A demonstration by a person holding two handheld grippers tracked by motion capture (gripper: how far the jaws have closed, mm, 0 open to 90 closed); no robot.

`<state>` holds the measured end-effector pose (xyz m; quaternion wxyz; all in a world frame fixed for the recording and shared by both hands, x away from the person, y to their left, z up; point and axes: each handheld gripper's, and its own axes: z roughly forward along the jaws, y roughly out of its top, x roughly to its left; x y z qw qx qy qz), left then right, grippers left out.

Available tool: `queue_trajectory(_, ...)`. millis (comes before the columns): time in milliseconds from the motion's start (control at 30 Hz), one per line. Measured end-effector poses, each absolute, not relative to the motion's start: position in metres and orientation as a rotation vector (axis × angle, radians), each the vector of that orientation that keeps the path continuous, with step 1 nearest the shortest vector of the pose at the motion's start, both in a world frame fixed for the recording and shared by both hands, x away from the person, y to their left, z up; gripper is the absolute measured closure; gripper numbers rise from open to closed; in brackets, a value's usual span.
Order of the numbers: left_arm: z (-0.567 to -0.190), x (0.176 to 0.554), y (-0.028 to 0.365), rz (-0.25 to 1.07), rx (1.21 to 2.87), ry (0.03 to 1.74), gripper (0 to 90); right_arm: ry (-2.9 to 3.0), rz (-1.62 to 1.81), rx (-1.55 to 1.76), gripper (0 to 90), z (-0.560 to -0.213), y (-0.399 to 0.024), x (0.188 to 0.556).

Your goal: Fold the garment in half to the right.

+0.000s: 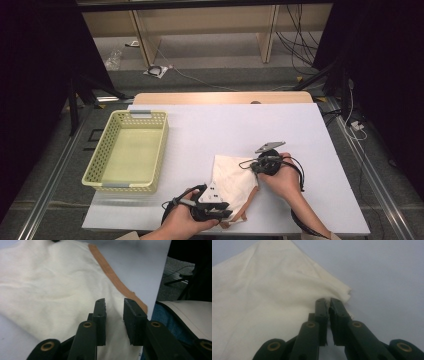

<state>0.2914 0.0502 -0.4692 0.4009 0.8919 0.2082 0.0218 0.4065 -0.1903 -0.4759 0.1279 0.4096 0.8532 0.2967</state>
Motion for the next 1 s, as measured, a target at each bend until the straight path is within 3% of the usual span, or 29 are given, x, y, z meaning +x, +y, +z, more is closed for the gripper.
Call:
queue_trajectory(200,-0.479,0.287,0.043,0.035,2.279,0.504,71.5,2.464,0.874,1.199,83.3,-0.478,-0.189,0.408)
queue_trajectory(467,-0.482,0.288,0.040,0.035,2.289,0.495,71.2,2.376,0.924,1.218,72.1,-0.472,-0.194,0.412)
queue_trajectory(700,-0.483,0.287,0.040,0.036,2.289,0.492,70.7,2.427,0.926,1.254,86.4,-0.477,-0.190,0.415)
queue_trajectory(1000,-0.483,0.287,0.039,0.043,2.287,0.491,70.0,2.400,0.948,1.227,88.5,-0.468,-0.189,0.413)
